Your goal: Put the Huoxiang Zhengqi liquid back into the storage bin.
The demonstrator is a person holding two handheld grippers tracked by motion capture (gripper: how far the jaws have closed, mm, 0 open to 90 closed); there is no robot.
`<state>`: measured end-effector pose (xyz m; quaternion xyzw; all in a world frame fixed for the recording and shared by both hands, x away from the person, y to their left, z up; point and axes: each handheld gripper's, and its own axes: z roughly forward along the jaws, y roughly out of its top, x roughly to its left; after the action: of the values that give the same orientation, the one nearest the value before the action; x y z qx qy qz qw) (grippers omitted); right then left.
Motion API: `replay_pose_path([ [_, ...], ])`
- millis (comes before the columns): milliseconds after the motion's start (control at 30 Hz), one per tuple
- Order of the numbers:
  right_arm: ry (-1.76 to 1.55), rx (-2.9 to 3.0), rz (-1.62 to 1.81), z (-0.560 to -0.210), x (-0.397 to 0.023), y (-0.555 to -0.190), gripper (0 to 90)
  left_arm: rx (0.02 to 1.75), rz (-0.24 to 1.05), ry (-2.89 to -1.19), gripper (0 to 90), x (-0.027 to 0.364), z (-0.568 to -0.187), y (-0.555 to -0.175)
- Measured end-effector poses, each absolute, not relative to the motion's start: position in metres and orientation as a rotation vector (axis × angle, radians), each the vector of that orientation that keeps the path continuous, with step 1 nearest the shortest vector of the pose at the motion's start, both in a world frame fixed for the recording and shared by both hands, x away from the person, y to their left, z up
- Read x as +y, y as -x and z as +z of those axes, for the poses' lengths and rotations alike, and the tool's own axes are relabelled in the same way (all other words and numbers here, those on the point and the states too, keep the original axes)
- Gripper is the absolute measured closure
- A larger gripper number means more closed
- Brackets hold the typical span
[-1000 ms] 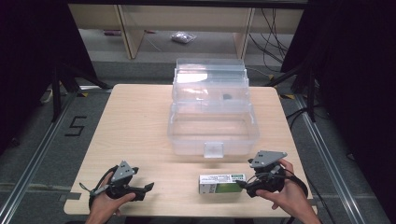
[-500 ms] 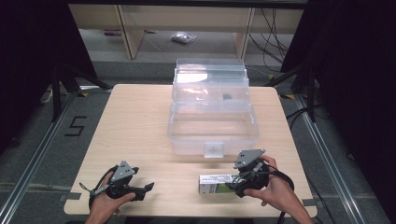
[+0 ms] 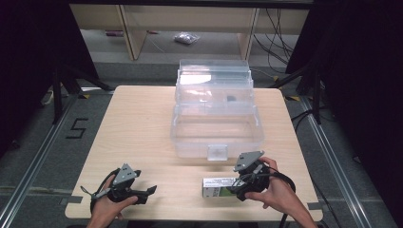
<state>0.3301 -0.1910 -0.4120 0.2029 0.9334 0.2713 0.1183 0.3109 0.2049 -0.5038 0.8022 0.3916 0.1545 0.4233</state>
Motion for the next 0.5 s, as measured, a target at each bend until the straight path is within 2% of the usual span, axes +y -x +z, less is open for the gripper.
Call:
replay_pose_path([
  [500, -0.551, 2.779, 0.768, -0.419, -0.18, -0.333, 18.2, 0.98, 0.383, -2.008, 15.2, 0.205, -0.504, -0.311],
])
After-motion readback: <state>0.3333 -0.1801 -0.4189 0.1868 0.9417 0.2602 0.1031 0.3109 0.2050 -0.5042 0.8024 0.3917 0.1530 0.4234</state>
